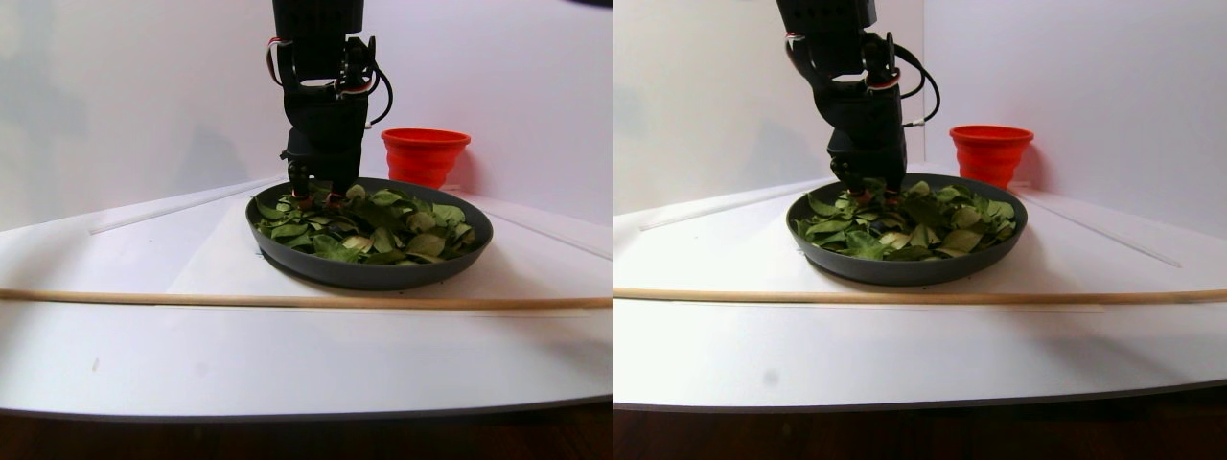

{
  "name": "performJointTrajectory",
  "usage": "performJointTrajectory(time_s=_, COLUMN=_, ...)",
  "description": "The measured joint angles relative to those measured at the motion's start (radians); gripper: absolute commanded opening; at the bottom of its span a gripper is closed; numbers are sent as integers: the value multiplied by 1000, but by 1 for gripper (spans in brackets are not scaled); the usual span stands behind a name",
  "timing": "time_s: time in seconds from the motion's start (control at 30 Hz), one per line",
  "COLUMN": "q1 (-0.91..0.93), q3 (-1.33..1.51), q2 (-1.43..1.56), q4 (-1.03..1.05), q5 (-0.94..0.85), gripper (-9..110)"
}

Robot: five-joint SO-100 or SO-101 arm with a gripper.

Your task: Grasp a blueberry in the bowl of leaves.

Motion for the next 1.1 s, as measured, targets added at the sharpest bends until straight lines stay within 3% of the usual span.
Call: performJointTrajectory(time_s=1.1, q1=0, q3=0, q2=-31, q4=-26, q5=-32, gripper=10)
